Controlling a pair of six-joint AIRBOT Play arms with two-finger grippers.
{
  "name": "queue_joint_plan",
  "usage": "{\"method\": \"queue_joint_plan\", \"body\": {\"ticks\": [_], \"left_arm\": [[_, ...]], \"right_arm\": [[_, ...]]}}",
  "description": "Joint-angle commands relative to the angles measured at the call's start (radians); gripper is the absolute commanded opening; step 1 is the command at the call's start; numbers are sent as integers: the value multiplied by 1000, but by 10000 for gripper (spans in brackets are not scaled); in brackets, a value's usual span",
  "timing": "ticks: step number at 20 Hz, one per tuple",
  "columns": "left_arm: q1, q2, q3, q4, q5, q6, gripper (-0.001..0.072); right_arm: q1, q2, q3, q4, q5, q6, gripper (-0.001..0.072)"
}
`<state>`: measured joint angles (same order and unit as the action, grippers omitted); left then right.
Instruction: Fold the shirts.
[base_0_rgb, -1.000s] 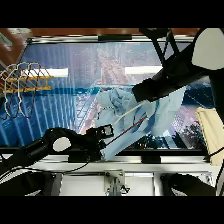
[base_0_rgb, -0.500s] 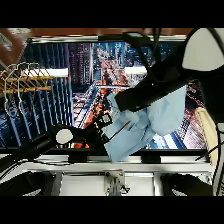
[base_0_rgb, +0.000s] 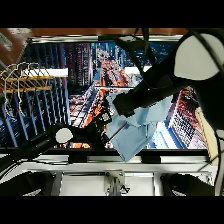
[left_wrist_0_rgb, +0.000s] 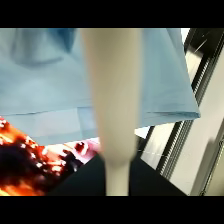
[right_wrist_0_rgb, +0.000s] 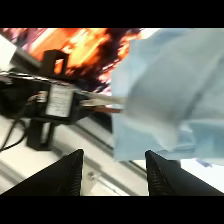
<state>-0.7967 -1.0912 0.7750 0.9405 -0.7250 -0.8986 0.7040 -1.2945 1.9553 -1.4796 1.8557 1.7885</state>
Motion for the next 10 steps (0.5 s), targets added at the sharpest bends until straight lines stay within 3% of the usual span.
{"method": "queue_joint_plan", "body": {"ticks": [1, 2, 4, 7, 10], "left_arm": [[1, 15, 1, 1, -5, -16, 42], [1, 17, 2, 1, -13, -16, 42], [1, 20, 1, 1, -39, -16, 42], [1, 29, 2, 2, -50, -15, 42], [18, 35, 5, 1, -65, -16, 42]], "right_arm": [[-9, 77, 1, -325, 2, 2, 584], [-35, 110, 1, -435, 3, 13, 632], [-176, 172, 1, -485, 4, 17, 631], [-563, 209, -61, -159, 4, -17, 630], [-835, 256, -346, 93, -30, -80, 630]]}}
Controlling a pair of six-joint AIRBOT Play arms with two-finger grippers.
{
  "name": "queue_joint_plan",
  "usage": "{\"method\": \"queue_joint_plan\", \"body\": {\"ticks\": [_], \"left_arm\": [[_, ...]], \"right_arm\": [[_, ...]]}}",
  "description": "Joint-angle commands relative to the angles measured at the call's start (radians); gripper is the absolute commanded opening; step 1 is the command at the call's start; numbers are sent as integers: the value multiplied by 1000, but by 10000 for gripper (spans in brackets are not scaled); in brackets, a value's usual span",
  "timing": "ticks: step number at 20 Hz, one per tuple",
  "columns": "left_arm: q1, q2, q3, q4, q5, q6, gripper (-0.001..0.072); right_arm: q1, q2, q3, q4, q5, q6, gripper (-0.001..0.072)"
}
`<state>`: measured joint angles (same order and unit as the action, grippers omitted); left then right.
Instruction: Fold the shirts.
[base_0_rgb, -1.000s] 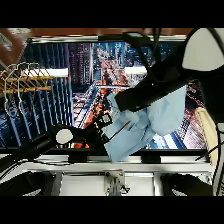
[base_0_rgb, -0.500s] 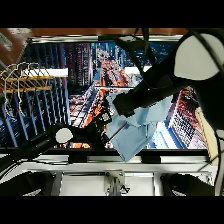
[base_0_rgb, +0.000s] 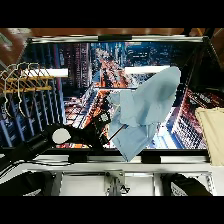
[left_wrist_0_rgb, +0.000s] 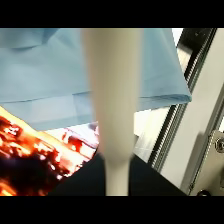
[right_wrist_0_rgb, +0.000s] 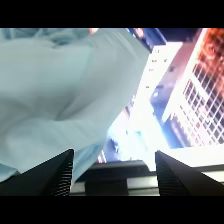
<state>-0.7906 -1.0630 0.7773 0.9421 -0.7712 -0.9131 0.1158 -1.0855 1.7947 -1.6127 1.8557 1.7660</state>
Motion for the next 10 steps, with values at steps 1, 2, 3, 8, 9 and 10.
{"method": "queue_joint_plan", "body": {"ticks": [1, 2, 3, 8, 9, 10], "left_arm": [[24, 10, 3, 0, -23, -2, 42], [38, 11, 3, 0, -23, -11, 42], [52, 11, 3, -1, -25, -18, 42], [74, 11, 14, 0, -84, -21, 42], [74, 11, 19, 0, -101, -31, 42], [75, 11, 23, 0, -111, -43, 42]], "right_arm": [[-291, 77, -314, 295, -81, -129, 631], [-316, 106, -422, 369, -140, -240, 631], [-325, 136, -516, 422, -214, -327, 632], [-256, 162, -625, 536, -545, -531, 632], [-225, 162, -623, 586, -599, -576, 632], [-198, 162, -619, 642, -642, -623, 632]]}}
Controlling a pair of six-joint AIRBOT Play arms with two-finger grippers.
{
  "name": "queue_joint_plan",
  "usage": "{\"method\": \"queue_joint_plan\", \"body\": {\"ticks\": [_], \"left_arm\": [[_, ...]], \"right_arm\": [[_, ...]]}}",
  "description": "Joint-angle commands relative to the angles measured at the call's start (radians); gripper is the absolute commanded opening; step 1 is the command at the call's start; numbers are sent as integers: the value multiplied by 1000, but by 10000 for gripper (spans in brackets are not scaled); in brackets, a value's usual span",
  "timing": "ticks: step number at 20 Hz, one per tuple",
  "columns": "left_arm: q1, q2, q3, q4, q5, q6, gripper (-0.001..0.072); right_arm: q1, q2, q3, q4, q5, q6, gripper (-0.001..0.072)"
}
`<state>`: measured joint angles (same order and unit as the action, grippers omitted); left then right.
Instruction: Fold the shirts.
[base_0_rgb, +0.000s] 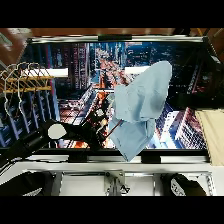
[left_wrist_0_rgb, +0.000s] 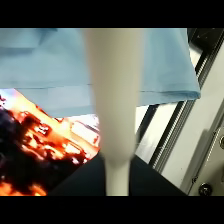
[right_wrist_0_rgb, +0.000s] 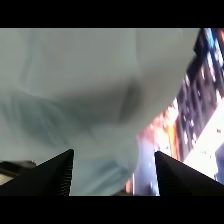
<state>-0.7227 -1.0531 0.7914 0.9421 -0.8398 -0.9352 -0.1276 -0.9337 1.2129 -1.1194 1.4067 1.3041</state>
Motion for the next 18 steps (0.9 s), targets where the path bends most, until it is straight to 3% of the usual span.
{"method": "queue_joint_plan", "body": {"ticks": [1, 5, 7, 9, 14, 18], "left_arm": [[6, 1, 15, 0, -57, -21, 42], [7, 1, 38, 83, -106, -21, 42], [7, 1, 56, 187, -145, -37, 42], [8, 1, 66, 246, -148, -38, 42], [20, 3, 72, 309, -150, -35, 42], [20, 9, 72, 357, -175, -19, 42]], "right_arm": [[72, 10, -20, 196, -230, -230, 632], [179, 10, 151, 113, -361, -742, 630], [200, 10, 211, -95, -456, -735, 630], [200, 7, 215, -199, -412, -729, 630], [200, -56, 214, -169, -12, -738, 632], [200, -65, 214, -169, -70, -795, 673]]}}
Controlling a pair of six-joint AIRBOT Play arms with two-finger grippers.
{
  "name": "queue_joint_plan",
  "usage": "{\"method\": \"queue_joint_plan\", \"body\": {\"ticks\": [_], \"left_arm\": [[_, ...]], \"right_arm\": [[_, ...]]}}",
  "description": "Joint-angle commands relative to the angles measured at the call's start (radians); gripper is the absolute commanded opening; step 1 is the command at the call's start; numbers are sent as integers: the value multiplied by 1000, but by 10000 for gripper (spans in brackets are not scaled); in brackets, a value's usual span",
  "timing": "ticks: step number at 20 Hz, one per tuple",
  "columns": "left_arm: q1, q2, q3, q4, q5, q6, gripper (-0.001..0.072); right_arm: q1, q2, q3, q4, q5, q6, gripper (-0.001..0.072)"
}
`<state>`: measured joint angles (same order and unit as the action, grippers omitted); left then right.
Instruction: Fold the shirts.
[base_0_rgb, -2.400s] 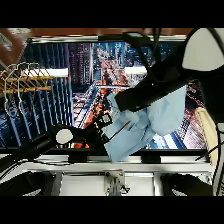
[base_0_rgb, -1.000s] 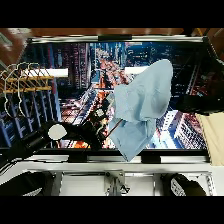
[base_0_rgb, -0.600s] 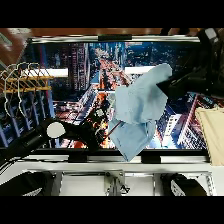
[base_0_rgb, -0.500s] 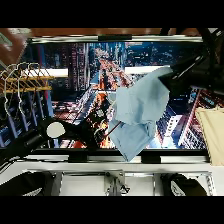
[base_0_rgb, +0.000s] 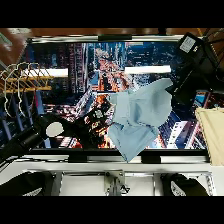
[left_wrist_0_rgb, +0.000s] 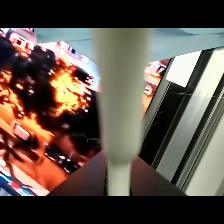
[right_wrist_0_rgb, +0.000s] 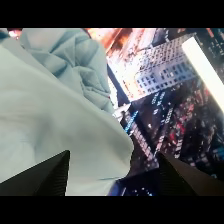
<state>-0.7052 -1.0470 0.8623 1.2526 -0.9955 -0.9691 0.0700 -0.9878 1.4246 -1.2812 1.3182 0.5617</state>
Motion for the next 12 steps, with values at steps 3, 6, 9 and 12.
{"method": "queue_joint_plan", "body": {"ticks": [3, 6, 9, 12], "left_arm": [[2, 5, 1, 69, -20, 18, 42], [2, 6, 9, 73, -19, 18, 42], [3, 6, 55, 96, -7, 19, 42], [3, 6, 103, 127, -8, 40, 42]], "right_arm": [[2, -18, 3, -5, -48, -118, 674], [3, -64, 2, 102, 40, -119, 673], [3, -142, 3, 181, 179, -119, 673], [3, -188, 3, 164, 148, -122, 604]]}}
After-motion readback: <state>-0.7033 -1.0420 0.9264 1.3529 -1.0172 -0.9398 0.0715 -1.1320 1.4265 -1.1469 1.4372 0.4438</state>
